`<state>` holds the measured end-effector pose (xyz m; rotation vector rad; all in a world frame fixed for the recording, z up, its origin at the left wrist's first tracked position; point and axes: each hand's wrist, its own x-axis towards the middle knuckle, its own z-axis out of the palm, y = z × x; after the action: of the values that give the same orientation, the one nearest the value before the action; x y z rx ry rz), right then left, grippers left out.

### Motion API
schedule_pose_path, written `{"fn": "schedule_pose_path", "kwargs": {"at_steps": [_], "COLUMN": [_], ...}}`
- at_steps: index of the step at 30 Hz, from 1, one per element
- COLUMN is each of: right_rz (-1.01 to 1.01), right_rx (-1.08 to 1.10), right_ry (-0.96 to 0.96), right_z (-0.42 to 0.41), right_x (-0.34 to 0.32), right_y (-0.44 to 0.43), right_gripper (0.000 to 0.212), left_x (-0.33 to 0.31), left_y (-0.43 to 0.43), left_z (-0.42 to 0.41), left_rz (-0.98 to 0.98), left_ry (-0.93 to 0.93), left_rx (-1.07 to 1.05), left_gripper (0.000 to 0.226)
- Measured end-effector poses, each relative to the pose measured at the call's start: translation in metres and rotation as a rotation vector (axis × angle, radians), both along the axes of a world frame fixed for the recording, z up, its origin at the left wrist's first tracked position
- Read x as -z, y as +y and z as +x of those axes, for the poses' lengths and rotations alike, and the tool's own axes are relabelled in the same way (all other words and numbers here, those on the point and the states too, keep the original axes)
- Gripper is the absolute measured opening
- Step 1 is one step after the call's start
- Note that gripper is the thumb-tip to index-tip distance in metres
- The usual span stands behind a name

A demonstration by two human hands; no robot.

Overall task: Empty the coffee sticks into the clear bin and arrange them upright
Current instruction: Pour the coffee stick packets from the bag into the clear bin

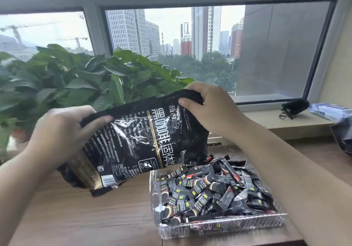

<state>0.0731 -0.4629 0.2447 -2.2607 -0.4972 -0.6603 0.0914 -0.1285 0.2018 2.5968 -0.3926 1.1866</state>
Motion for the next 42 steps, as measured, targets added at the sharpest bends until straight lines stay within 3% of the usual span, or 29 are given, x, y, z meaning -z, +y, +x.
{"fn": "schedule_pose_path", "kwargs": {"at_steps": [7,12,19,27,34,42], "right_rz": [-0.196,-0.406,-0.469,-0.353,-0.218,0.033], "right_rx": [-0.048,-0.099,-0.144,-0.289,-0.212,-0.094], "right_ry": [-0.027,-0.04,-0.055,-0.049,-0.11,-0.078], "right_z": [0.001,0.001,0.002,0.008,0.016,0.007], "right_x": [-0.015,-0.026,-0.021,-0.015,0.002,0.035], "right_y": [0.044,0.085,0.131,0.173,0.173,0.104], "right_gripper": [0.008,0.017,0.017,0.014,0.046,0.034], "left_x": [0.026,0.079,0.118,0.139,0.128,0.108], "left_y": [0.002,0.021,0.038,0.047,0.076,0.144], "left_z": [-0.034,-0.039,-0.045,-0.052,-0.052,-0.047], "left_rz": [-0.186,-0.287,-0.42,-0.566,-0.572,-0.283], "left_ry": [0.022,0.083,0.095,0.129,0.06,-0.032], "left_rx": [0.007,0.006,-0.001,0.01,-0.062,-0.289], "left_gripper": [0.05,0.051,0.041,0.006,0.024,0.03]}}
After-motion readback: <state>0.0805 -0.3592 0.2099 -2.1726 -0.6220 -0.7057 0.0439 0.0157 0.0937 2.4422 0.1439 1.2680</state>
